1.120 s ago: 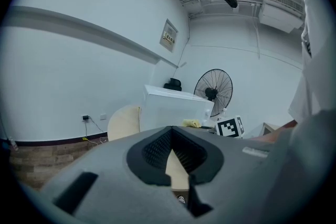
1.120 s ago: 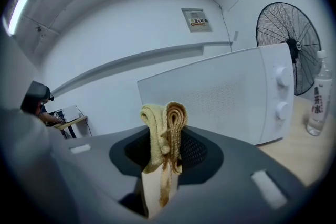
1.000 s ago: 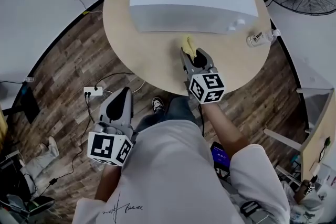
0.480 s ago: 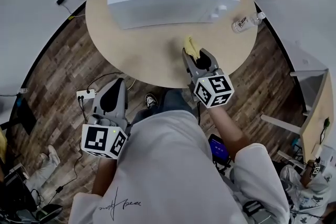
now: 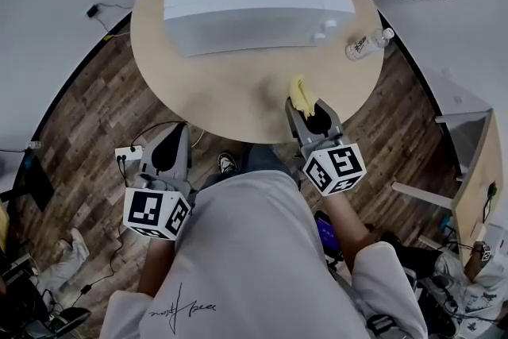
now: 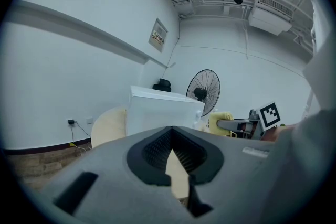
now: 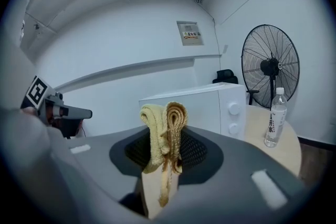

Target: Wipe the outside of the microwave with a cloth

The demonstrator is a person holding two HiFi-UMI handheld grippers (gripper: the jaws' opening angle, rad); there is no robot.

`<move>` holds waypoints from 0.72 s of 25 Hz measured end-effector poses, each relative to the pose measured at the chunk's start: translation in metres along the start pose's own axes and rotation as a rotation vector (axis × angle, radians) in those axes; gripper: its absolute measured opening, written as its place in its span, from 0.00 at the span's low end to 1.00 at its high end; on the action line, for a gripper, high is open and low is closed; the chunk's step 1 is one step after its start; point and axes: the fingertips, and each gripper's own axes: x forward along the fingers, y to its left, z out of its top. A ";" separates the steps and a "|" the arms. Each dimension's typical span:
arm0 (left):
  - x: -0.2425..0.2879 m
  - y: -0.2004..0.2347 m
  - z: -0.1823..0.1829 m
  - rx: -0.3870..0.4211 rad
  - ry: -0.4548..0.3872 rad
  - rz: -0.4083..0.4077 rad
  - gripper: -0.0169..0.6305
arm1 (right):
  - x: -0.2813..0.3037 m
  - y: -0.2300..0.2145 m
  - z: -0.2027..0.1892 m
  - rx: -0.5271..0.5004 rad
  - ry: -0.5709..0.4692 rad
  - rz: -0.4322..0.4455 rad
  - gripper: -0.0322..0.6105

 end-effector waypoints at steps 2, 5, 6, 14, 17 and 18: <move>-0.004 0.000 0.000 0.012 -0.003 0.001 0.01 | -0.011 0.003 0.005 -0.008 -0.006 -0.005 0.25; -0.007 0.005 0.005 0.023 -0.004 0.012 0.01 | -0.022 0.006 0.012 -0.035 -0.011 -0.021 0.25; -0.007 0.008 0.005 0.019 -0.004 0.020 0.01 | -0.025 0.006 0.013 -0.041 -0.011 -0.025 0.25; -0.004 0.012 -0.001 -0.030 0.000 0.024 0.01 | -0.037 0.009 0.011 -0.022 -0.001 -0.026 0.25; -0.002 0.011 -0.007 -0.037 0.026 0.015 0.01 | -0.040 0.007 0.010 -0.027 0.004 -0.038 0.24; 0.000 0.011 -0.009 -0.041 0.031 0.018 0.01 | -0.040 0.005 0.010 -0.030 0.009 -0.041 0.24</move>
